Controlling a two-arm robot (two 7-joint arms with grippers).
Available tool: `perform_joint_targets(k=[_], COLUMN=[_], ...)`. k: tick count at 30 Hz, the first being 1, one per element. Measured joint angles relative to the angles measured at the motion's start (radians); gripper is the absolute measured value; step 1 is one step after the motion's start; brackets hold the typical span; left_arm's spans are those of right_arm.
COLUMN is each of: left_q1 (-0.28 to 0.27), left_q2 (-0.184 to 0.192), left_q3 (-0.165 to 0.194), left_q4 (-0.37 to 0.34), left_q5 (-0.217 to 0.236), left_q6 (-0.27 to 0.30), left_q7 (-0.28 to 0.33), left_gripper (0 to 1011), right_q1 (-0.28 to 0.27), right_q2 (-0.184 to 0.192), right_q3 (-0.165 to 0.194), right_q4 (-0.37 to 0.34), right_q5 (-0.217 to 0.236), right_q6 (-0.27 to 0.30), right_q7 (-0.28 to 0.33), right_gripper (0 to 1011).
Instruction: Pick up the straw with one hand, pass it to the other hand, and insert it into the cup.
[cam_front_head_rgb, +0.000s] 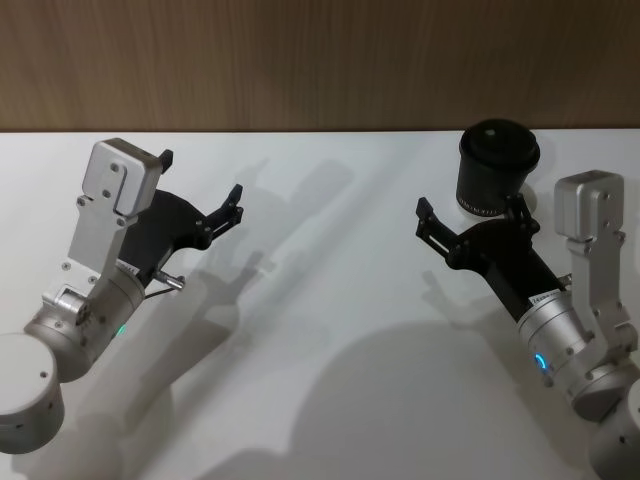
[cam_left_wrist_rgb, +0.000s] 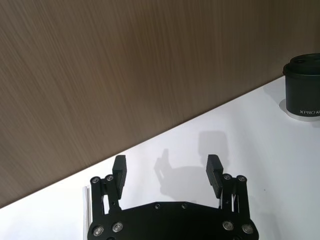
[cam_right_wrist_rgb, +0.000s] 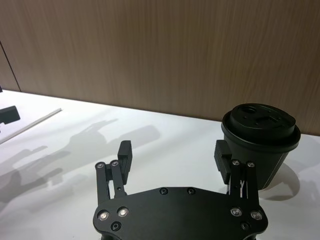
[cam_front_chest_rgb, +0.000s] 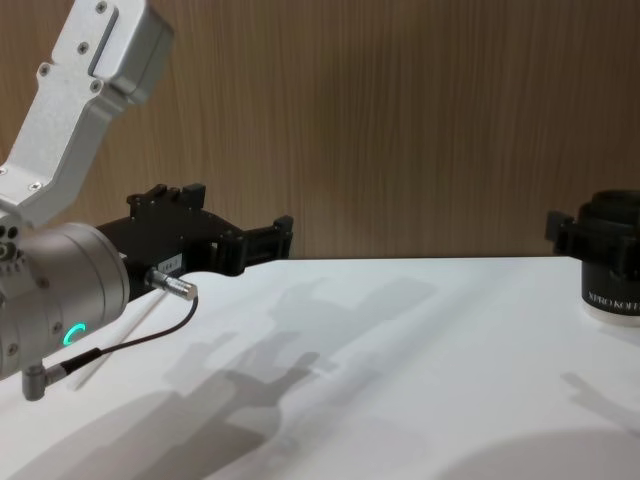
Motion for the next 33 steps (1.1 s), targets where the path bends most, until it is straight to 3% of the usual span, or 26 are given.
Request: perform_joint_targets(k=[33], left_q1=[0.010], left_q2=[0.010], left_q3=[-0.009], left_q4=[0.000], left_q5=[0.008], left_q6=[-0.002], left_q7=[-0.002], left_gripper=[1003], right_q1=[0.000], right_q2=[0.000], right_q3=[0.000], right_q4=[0.000], right_q5=[0.000], right_q6=[0.000], right_q7=[0.000], right_gripper=[1001])
